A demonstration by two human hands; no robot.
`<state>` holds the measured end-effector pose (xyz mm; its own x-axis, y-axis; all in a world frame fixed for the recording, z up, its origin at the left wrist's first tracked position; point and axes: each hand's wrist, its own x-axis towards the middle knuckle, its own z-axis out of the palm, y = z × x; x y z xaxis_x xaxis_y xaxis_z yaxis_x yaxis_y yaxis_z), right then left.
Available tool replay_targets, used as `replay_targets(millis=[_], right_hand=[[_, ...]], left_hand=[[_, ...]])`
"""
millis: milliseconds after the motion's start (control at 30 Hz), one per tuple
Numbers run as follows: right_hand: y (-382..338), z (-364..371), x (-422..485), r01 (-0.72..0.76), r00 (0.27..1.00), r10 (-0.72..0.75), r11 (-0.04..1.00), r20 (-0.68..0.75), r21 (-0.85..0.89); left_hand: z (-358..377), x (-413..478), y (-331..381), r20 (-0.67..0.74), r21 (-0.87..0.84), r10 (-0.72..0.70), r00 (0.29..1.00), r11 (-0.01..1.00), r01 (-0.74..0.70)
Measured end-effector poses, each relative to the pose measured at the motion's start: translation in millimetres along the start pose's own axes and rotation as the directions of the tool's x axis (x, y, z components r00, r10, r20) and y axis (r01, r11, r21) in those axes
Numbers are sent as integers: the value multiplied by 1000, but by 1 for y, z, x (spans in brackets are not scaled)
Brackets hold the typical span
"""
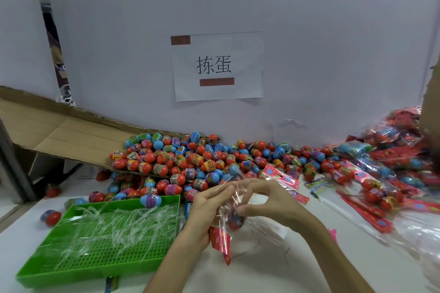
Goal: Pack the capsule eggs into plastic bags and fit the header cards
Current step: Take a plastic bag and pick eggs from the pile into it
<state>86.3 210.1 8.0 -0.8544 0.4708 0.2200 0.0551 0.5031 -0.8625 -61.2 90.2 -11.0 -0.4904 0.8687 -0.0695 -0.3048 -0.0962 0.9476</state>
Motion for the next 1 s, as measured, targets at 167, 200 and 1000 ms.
replay_targets(millis=[167, 200, 1000], right_hand=[[-7, 0, -3, -47, 997, 45, 998, 58, 32], [-8, 2, -4, -68, 994, 67, 998, 84, 9], [5, -4, 1, -24, 998, 14, 983, -56, -182]], left_hand=[[-1, -1, 0, 29, -8, 15, 999, 1000, -15], [-1, -1, 0, 11, -28, 18, 1000, 999, -18], [-3, -1, -5, -10, 633, 478, 878, 683, -364]])
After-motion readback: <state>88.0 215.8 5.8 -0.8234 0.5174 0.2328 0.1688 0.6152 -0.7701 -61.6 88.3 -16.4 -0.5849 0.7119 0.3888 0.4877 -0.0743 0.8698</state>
